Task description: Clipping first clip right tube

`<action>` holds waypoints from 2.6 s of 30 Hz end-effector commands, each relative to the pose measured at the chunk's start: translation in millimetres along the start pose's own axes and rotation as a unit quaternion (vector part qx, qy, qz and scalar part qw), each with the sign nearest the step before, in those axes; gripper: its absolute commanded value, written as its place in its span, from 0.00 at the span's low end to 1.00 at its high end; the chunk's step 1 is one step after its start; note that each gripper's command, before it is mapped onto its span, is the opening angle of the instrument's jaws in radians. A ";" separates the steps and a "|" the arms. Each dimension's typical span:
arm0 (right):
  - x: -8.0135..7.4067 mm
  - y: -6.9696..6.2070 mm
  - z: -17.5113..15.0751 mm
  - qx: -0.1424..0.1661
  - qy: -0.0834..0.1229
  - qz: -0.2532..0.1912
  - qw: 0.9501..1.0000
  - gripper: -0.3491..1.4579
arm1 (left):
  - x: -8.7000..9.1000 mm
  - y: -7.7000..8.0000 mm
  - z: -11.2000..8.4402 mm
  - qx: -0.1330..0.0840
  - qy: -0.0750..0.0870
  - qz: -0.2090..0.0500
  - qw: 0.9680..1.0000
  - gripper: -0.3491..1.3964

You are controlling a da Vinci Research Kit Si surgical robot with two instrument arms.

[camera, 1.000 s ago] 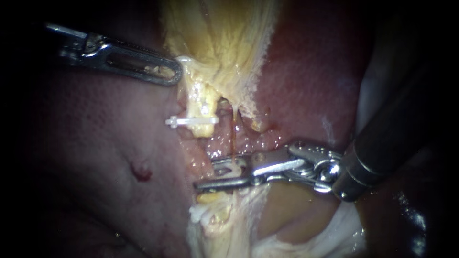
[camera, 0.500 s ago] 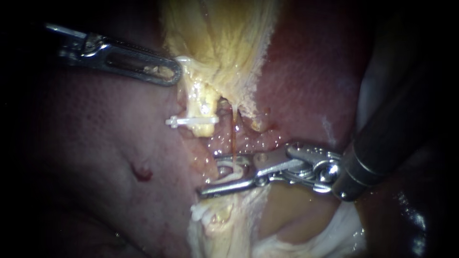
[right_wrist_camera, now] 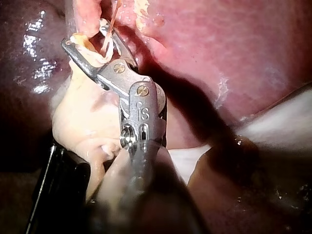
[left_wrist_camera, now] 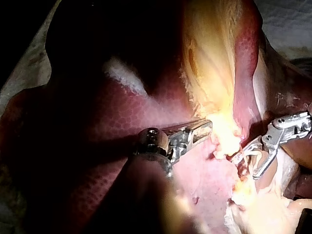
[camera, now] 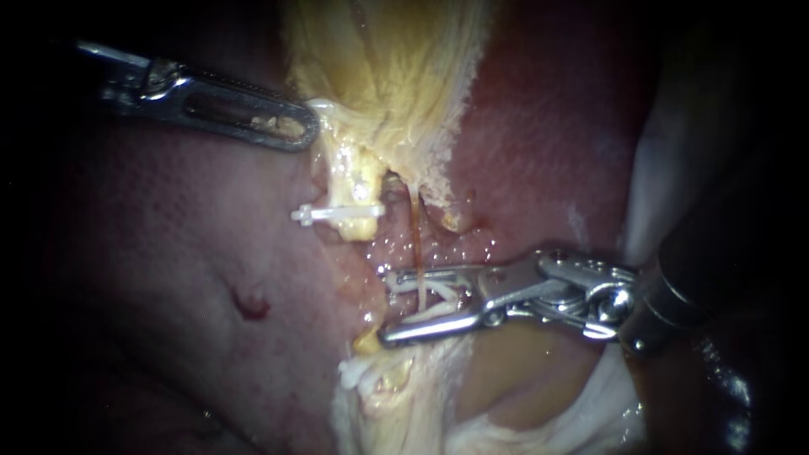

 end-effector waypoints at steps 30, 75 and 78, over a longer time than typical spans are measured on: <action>0.0 -0.1 1.7 0.123 0.013 0.011 0.992 0.47 | 0.0 0.0 0.0 0.000 0.000 0.000 1.000 0.00; -0.2 -5.2 3.8 0.145 0.001 0.030 0.989 0.45 | 0.0 0.0 0.0 0.000 0.000 0.000 1.000 0.00; -0.1 -5.1 3.8 0.145 0.001 0.030 0.989 0.45 | 0.0 0.0 0.0 0.000 0.000 0.000 1.000 0.00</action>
